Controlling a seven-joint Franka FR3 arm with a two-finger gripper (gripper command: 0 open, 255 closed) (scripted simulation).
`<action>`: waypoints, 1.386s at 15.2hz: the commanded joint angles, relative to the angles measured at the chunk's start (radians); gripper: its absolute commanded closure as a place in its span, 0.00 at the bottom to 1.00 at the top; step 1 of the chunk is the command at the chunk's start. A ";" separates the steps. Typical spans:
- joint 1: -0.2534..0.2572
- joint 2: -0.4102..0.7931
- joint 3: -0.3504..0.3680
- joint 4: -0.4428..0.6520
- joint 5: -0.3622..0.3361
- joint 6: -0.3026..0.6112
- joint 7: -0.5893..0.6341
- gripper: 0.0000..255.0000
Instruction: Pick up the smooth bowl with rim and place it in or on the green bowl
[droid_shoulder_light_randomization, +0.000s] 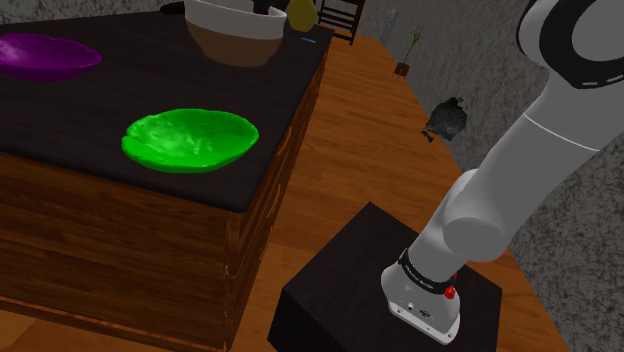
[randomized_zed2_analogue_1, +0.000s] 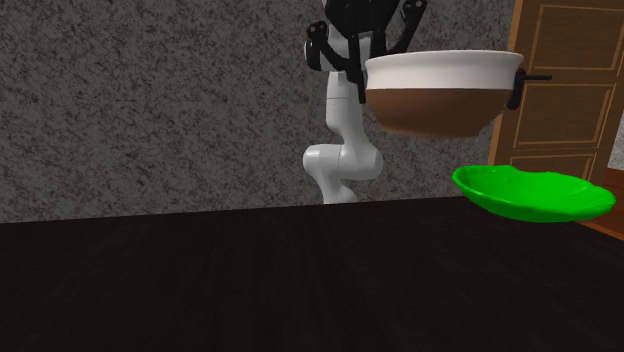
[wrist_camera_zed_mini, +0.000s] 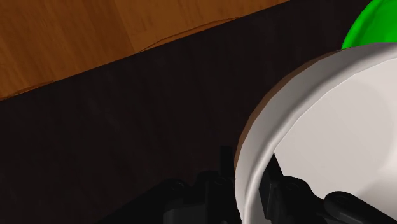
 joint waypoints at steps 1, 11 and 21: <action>0.018 -0.025 0.020 -0.021 0.006 0.003 0.039 1.00; 0.118 -0.094 0.153 -0.073 0.031 0.032 0.273 1.00; 0.120 -0.148 0.152 -0.254 0.045 0.159 0.244 1.00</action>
